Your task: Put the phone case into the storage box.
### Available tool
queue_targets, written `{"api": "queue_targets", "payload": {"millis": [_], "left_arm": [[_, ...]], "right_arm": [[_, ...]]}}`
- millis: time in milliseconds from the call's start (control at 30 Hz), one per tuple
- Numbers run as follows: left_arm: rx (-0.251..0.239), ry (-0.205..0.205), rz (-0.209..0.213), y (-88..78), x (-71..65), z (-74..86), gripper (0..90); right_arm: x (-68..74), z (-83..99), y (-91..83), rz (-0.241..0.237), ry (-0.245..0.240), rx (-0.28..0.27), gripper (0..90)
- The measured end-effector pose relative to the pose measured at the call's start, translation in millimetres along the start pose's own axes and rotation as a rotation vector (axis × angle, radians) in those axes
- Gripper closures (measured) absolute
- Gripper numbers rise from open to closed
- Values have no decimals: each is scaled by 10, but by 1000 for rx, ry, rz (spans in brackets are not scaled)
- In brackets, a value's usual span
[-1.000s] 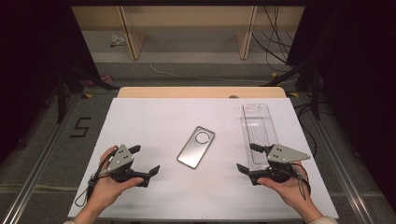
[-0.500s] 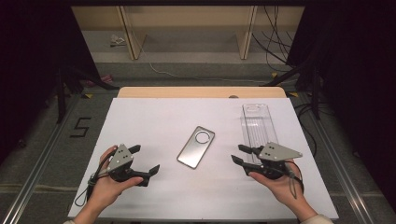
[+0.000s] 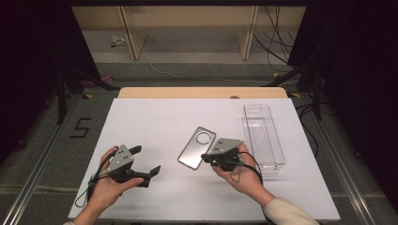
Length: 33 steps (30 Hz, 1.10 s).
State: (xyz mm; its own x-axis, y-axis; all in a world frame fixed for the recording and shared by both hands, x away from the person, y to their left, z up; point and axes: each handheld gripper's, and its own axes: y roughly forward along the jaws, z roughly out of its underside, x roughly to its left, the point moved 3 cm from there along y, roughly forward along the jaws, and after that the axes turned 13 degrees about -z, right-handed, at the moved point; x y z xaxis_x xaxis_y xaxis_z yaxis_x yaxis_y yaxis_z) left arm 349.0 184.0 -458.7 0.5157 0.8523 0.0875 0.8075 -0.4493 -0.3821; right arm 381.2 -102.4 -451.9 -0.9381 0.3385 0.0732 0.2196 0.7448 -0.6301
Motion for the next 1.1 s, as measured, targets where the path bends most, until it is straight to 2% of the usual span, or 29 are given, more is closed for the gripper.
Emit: {"api": "queue_targets", "payload": {"millis": [167, 333, 400, 500, 1100], "left_arm": [[0, -2, 0, -1, 4, 2, 16], [-1, 0, 1, -1, -1, -2, 16], [1, -1, 2, -2, -3, 0, 15], [0, -4, 3, 0, -2, 1, 16], [3, 1, 8, 8, -10, 5, 16]], "right_arm": [[-10, -42, 308, -21, 20, 86, 900], [-72, -53, 468, -25, 47, 125, 900], [-89, -36, 527, -24, 56, 156, 900], [-106, -5, 581, -27, 70, 191, 900], [-136, 51, 666, -28, 93, 255, 900]]}}
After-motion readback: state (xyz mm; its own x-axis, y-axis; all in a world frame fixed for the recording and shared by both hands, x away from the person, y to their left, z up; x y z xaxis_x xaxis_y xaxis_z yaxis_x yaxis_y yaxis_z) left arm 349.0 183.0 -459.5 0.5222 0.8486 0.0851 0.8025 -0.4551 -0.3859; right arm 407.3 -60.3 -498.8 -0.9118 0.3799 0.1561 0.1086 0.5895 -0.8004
